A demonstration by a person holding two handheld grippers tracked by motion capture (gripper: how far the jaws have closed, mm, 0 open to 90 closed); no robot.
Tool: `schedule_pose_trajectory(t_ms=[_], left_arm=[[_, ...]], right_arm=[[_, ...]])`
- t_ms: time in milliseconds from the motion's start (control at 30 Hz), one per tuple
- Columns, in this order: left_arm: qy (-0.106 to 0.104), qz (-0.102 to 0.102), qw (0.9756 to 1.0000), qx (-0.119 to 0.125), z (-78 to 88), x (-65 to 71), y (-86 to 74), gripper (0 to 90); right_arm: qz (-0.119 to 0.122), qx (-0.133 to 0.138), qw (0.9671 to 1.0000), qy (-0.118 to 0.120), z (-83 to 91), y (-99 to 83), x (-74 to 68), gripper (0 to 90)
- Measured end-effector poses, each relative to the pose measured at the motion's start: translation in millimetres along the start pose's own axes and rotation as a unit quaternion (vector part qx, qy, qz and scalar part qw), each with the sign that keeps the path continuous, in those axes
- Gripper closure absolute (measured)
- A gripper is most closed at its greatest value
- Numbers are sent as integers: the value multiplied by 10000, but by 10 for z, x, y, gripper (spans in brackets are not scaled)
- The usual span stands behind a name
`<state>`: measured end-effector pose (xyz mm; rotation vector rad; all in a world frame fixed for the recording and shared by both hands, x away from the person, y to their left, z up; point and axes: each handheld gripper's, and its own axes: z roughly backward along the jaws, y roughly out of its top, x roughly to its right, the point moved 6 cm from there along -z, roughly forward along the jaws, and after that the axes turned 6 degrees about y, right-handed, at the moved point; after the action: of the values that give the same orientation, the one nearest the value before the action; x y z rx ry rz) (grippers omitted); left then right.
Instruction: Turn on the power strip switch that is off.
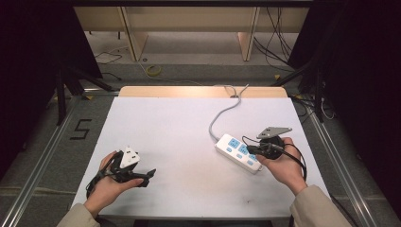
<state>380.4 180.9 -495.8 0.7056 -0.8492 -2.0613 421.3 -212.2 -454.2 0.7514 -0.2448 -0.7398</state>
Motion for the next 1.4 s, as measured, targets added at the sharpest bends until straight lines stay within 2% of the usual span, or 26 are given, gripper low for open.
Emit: schedule_pose_trajectory(t_ms=[1400], left_arm=[[-4, -5, 10000, 0, -1, 1, 0, 117]], right_arm=[[32, -205, 9996, 181, -247, 177, -31, 900]])
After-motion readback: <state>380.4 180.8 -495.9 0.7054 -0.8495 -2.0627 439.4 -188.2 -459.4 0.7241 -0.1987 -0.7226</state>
